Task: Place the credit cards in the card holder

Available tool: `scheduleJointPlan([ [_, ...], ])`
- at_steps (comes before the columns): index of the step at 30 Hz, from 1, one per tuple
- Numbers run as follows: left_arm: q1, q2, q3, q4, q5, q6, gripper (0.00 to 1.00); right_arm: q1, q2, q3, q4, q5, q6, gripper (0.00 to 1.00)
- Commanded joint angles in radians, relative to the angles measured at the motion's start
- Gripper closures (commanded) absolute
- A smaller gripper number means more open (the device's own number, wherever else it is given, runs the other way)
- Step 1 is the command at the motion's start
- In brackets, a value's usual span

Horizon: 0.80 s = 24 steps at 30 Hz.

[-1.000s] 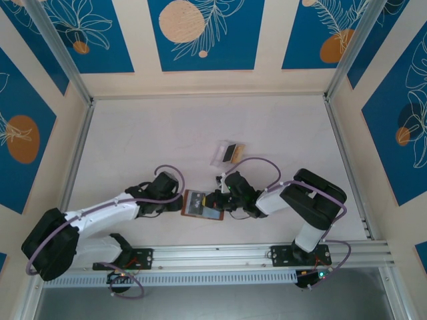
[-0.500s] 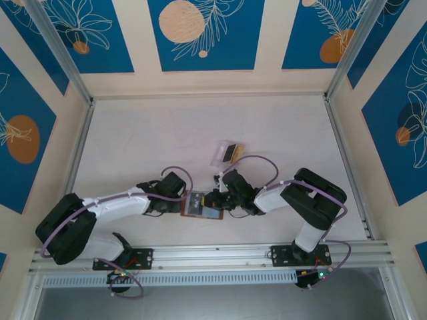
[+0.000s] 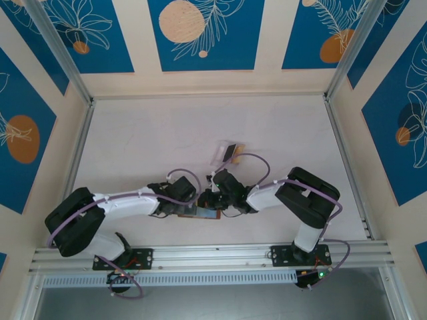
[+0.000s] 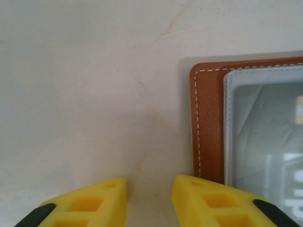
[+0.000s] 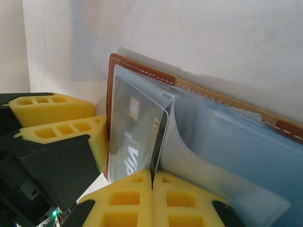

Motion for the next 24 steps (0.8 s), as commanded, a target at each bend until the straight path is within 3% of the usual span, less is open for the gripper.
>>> scheduleJointPlan([
  [1, -0.03, 0.112, -0.042, 0.257, 0.21, -0.036, 0.68, 0.036, 0.031, 0.033, -0.05, 0.009, -0.003, 1.0],
  [4, -0.03, 0.102, -0.053, 0.24, 0.184, -0.055, 0.68, 0.023, 0.005, 0.033, -0.088, -0.01, -0.029, 0.98],
  [8, -0.03, 0.085, -0.084, 0.224, 0.147, -0.09, 0.68, 0.001, -0.118, 0.088, -0.346, 0.011, -0.14, 0.79],
  [10, -0.03, 0.08, -0.1, 0.231, 0.143, -0.1, 0.68, -0.024, -0.171, 0.127, -0.484, 0.012, -0.198, 0.74],
  [17, -0.03, 0.096, -0.123, 0.27, 0.154, -0.115, 0.68, -0.092, -0.229, 0.28, -0.85, 0.095, -0.385, 0.72],
  [24, -0.03, 0.099, -0.112, 0.269, 0.155, -0.105, 0.68, -0.051, -0.158, 0.34, -0.941, 0.224, -0.422, 0.62],
])
